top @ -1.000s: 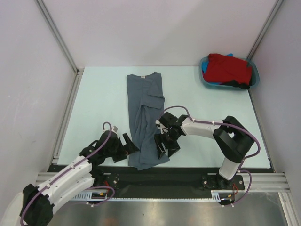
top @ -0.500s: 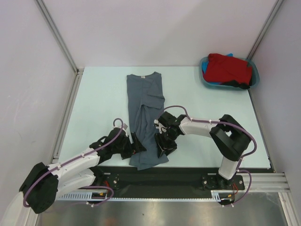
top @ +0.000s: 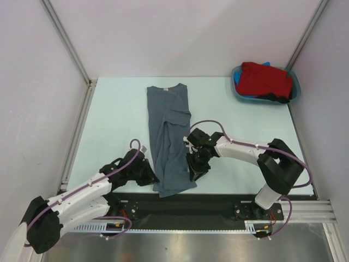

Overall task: Fold and stack the t-shirts
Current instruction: Fold the tshirt

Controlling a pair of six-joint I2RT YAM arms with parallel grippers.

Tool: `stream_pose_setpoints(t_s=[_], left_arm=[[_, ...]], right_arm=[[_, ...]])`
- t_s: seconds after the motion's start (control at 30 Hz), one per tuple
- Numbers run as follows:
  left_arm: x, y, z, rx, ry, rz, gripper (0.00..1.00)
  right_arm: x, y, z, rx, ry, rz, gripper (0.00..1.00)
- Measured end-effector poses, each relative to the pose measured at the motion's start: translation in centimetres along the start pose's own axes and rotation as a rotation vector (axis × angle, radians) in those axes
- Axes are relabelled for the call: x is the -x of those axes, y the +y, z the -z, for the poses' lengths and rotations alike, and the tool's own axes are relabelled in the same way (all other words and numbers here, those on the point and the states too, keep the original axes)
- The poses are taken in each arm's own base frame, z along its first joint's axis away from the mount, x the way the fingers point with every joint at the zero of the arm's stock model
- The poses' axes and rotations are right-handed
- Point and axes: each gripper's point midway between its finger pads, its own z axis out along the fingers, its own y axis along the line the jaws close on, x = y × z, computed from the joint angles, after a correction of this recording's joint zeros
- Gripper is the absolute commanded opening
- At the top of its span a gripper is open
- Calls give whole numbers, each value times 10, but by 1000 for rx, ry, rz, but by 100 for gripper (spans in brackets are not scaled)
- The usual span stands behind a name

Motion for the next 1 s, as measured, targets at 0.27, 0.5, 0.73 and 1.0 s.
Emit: stream_pose_setpoints(t_s=[0.27,0.5,0.73,1.0], left_arm=[[-1,-26,-3,79,95,-144,0],[-11,-48,-15,90,153,-250,0],[-12,-46,-15,99,154,-251,8],[-16,-41,-22,114,180,-247,9]], right_arm=[[-30,-15,14,-59,34,-46,19],[-38,-16,27,-70,10,-58,42],[-23,-8,31,-58,-24,-40,53],[1,-3,8,-36,-14,-19,54]])
